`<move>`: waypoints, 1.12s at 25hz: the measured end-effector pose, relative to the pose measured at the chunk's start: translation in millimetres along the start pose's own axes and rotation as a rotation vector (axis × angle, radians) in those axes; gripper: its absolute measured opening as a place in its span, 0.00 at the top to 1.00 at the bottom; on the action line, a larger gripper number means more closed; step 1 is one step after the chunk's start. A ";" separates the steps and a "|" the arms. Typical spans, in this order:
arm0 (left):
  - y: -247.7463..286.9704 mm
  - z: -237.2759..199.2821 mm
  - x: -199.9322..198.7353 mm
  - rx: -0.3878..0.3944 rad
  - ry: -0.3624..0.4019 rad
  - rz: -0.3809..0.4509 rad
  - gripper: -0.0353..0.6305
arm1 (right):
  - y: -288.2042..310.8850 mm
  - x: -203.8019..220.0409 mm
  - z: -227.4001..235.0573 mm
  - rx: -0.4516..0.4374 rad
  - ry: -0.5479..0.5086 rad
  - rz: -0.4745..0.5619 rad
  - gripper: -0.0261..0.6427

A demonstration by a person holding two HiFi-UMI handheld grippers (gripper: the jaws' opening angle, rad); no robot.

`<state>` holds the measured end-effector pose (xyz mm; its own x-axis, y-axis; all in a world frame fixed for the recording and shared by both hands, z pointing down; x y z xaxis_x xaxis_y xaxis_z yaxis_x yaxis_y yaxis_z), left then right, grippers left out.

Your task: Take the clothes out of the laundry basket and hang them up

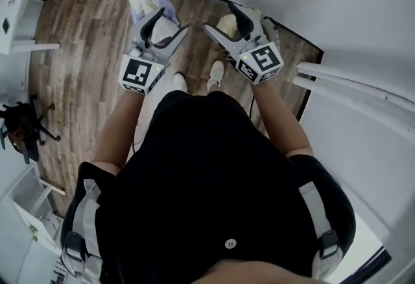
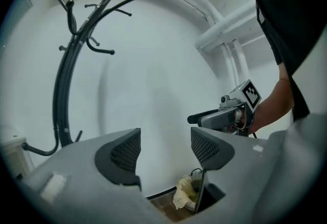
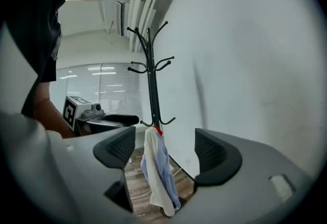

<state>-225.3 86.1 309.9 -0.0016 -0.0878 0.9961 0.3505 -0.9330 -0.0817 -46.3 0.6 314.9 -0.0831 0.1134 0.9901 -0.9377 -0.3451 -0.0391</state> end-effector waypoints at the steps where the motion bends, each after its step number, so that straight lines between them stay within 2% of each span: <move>1: 7.6 7.0 7.3 0.056 -0.014 -0.008 0.46 | -14.5 5.2 0.4 0.055 0.014 -0.007 0.40; 4: 30.8 32.2 34.7 0.191 -0.085 -0.035 0.38 | -57.6 19.1 5.5 0.187 0.038 -0.025 0.36; 7: 56.0 59.9 49.3 0.272 -0.131 -0.073 0.36 | -97.8 26.4 17.6 0.278 0.047 -0.028 0.35; 11: 94.8 96.0 54.0 0.328 -0.179 -0.060 0.36 | -148.8 31.3 44.3 0.363 0.059 -0.027 0.31; 14: 129.3 124.4 63.1 0.335 -0.175 -0.069 0.36 | -183.4 37.7 81.0 0.390 0.066 -0.020 0.31; 20: 205.7 165.6 95.5 0.256 -0.156 -0.124 0.36 | -213.2 54.5 178.7 0.319 0.080 -0.036 0.31; 25: 259.6 202.6 120.4 0.088 -0.177 -0.149 0.36 | -234.5 67.4 252.6 0.169 0.087 -0.085 0.32; 28: 285.2 215.1 139.1 -0.004 -0.220 -0.182 0.36 | -240.6 72.6 293.4 0.094 0.080 -0.127 0.34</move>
<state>76.0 -117.1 432.1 0.1395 0.1585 0.9775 0.3598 -0.9278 0.0991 272.2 -181.4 435.8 0.0046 0.2339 0.9723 -0.9071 -0.4082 0.1024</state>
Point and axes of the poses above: the fingertips, and each gripper's own axes: y forward along the fingers, z to its right, x out of its underside, the point moved 7 cm from there along -y, backward along the fingers, and after that the axes turned 9 degrees about z, right-handed, at the moved point
